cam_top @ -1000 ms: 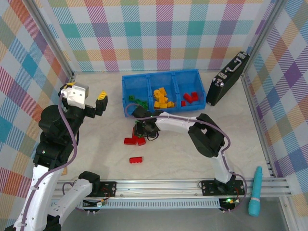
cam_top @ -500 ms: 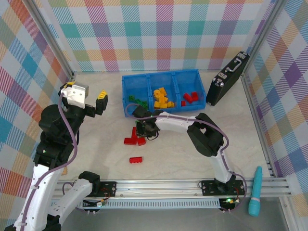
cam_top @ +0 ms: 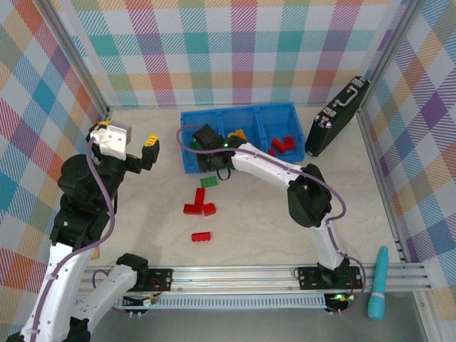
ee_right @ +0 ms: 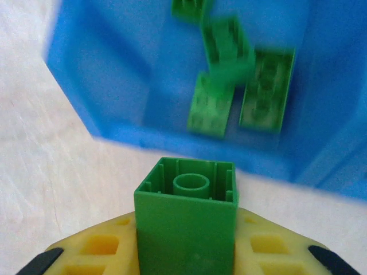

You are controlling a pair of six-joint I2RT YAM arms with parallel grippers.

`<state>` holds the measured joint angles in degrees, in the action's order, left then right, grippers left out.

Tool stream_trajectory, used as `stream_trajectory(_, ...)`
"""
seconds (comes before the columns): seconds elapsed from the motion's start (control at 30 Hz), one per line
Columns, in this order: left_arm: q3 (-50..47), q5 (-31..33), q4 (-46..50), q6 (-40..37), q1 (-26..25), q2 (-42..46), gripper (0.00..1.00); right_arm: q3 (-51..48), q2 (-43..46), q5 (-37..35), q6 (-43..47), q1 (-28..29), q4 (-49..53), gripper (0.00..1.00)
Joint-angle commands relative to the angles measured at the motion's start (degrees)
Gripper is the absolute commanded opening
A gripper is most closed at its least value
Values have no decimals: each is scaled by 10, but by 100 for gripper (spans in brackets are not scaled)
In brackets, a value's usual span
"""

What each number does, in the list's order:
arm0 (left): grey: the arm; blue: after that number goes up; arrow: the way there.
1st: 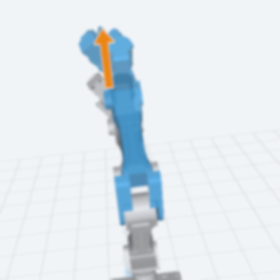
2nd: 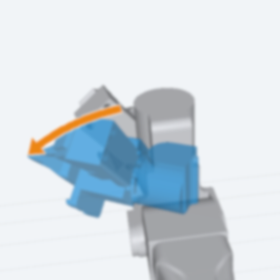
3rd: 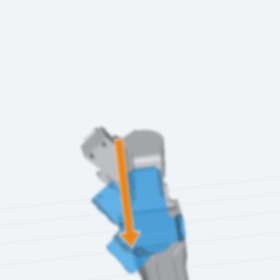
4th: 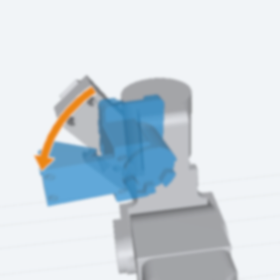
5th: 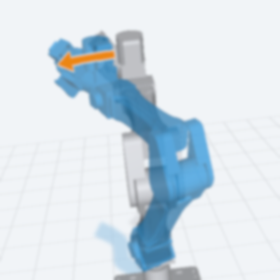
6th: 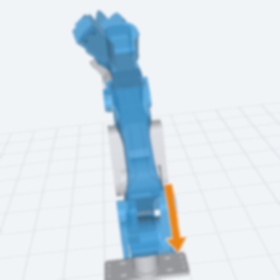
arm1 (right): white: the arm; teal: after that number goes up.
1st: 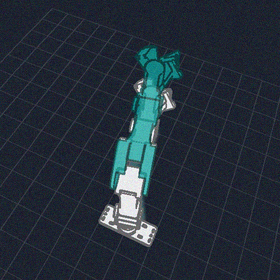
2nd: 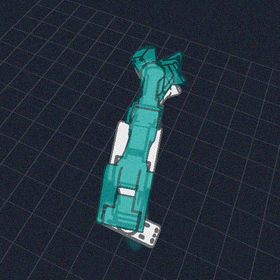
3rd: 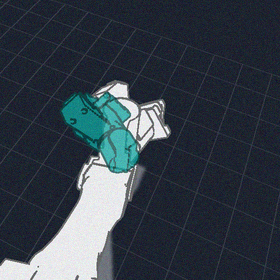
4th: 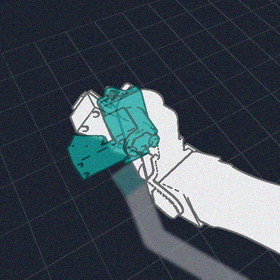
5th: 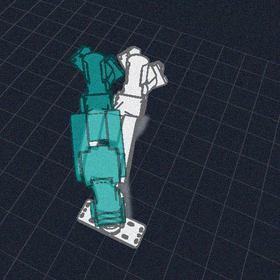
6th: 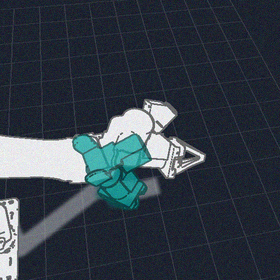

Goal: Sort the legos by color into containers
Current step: Pick up the lego from the center of the table, then place the lego in the container, then pick up the lego from the center of the table.

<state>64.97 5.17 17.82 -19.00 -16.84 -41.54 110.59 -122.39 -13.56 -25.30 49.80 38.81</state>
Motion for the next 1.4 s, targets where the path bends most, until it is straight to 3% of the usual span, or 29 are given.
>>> stream_trajectory(0.0, -2, 3, -14, -7, -4, -1, 100, 70, -58, -45, 125, -11, 26, 25)
stream_trajectory(0.3, 1, 9, -12, -13, -4, -13, 100, 238, -175, -39, 271, -37, 40, 30)
stream_trajectory(0.5, 2, 11, -12, -15, -4, -18, 100, 264, -183, -19, 349, -50, 47, 46)
stream_trajectory(0.63, -1, 10, -14, -15, -4, -21, 100, 215, -131, 24, 419, -50, 19, 64)
stream_trajectory(0.77, -1, 12, -13, -16, -3, -21, 100, 122, -51, 89, 513, -50, -30, 74)
stream_trajectory(0.9, -3, 11, -14, -17, -3, -20, 100, 47, 6, 171, 625, -50, -27, 73)
stream_trajectory(1.0, -4, 13, -14, -19, -3, -19, 100, -77, 80, 280, 754, -50, -55, 72)
stream_trajectory(1.07, -4, 13, -14, -21, -3, -19, 100, -142, 115, 314, 800, -50, -85, 73)
stream_trajectory(1.2, -4, 11, -14, -22, -3, -21, 100, -151, 118, 317, 836, -49, -34, 73)
stream_trajectory(1.37, -5, 14, -14, -25, -2, -25, 100, -180, 110, 290, 856, -44, -46, 73)
